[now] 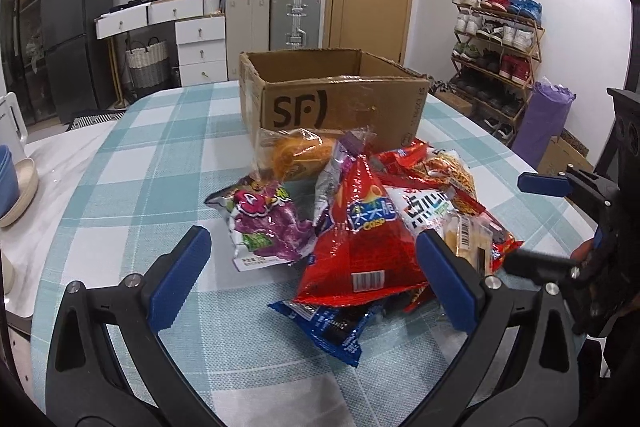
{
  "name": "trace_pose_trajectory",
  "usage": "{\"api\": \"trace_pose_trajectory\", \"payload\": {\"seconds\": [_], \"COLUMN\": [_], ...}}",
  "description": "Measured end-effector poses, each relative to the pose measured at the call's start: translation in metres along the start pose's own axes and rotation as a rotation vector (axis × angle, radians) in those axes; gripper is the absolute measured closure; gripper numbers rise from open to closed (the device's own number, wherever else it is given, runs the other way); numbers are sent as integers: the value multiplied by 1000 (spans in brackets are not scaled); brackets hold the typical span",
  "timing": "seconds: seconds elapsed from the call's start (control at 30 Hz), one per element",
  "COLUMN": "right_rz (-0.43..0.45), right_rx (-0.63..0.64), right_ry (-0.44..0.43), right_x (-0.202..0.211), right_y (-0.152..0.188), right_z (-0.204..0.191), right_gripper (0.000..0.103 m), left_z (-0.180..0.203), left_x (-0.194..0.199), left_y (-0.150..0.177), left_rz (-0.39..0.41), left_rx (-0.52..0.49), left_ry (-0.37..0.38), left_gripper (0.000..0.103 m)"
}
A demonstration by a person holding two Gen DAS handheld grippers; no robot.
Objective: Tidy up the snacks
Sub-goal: 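Grasp the red chip bag with the left tool while the right tool grasps the clear cracker box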
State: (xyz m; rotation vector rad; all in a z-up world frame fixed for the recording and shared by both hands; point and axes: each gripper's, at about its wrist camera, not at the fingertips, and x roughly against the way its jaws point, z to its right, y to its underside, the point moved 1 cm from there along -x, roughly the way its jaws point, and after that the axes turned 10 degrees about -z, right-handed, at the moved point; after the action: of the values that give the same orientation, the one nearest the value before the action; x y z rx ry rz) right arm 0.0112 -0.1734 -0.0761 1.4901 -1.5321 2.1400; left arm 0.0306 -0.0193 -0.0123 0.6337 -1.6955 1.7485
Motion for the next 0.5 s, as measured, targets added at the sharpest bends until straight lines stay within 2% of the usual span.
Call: {"api": "trace_pose_trajectory", "payload": {"seconds": [0.13,0.23,0.33,0.4,0.5], "right_rz": [-32,-50,-65,-75,-90], "right_rx": [46,74,109,136,174], "right_ry": [-15,-22,-18,-4,16], "right_x": [-6,-10,-16,-20,-26], "right_y": [-1,0,0,-1,-3], "right_z": [-9,-17,-25,-31,-37], "right_gripper": [0,0,1,1,1], "left_z": [6,8,7,5,4], "left_x": [-7,-14,-25,-30,-32], "left_y": [-5,-10,-14,-13,-12], "left_rz": [-18,-40,-76,-95,-106], "left_rx": [-9,-9,3,11,17], "left_ry": [22,38,64,109,168], "left_gripper": [1,7,22,30,48]}}
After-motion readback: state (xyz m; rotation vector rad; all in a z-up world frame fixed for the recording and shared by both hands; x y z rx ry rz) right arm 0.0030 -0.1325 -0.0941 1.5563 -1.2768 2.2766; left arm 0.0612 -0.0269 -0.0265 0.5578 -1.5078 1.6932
